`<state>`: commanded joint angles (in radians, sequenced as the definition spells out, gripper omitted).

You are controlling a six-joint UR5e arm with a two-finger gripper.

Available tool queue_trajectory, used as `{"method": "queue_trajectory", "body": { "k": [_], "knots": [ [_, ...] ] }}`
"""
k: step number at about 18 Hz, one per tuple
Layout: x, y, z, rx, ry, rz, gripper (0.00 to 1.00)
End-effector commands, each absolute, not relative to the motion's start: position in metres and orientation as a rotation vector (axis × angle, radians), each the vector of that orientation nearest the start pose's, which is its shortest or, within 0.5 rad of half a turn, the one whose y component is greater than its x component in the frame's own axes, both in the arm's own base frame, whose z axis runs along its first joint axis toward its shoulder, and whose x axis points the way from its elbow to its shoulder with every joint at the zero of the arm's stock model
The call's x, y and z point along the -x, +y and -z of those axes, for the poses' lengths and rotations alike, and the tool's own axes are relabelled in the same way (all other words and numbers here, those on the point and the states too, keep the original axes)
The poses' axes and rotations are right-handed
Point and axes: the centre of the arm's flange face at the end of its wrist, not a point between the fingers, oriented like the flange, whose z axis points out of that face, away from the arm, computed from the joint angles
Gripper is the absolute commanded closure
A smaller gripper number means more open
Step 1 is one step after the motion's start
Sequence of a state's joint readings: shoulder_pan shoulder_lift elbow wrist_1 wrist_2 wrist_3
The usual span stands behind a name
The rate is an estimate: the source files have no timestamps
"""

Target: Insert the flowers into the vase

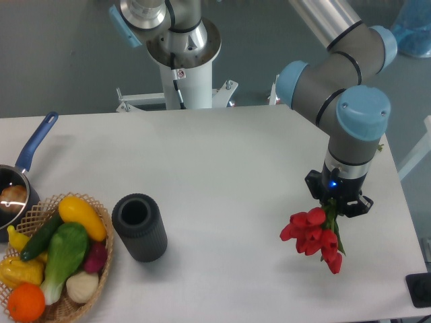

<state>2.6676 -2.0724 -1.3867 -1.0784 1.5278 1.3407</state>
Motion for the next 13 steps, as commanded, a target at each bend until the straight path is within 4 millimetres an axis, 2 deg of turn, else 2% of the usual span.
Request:
{"method": "queue_trajectory", "body": {
  "k": [6,9,13],
  "knots": [
    [0.553,0.438,-0.334,3.006,0.372,-0.232,1.00],
    [0.547,0.443,-0.342,2.986,0.381,-0.243,1.00],
    [0.531,0.446,-0.379,2.872,0.372,-0.252,1.00]
  ]
}}
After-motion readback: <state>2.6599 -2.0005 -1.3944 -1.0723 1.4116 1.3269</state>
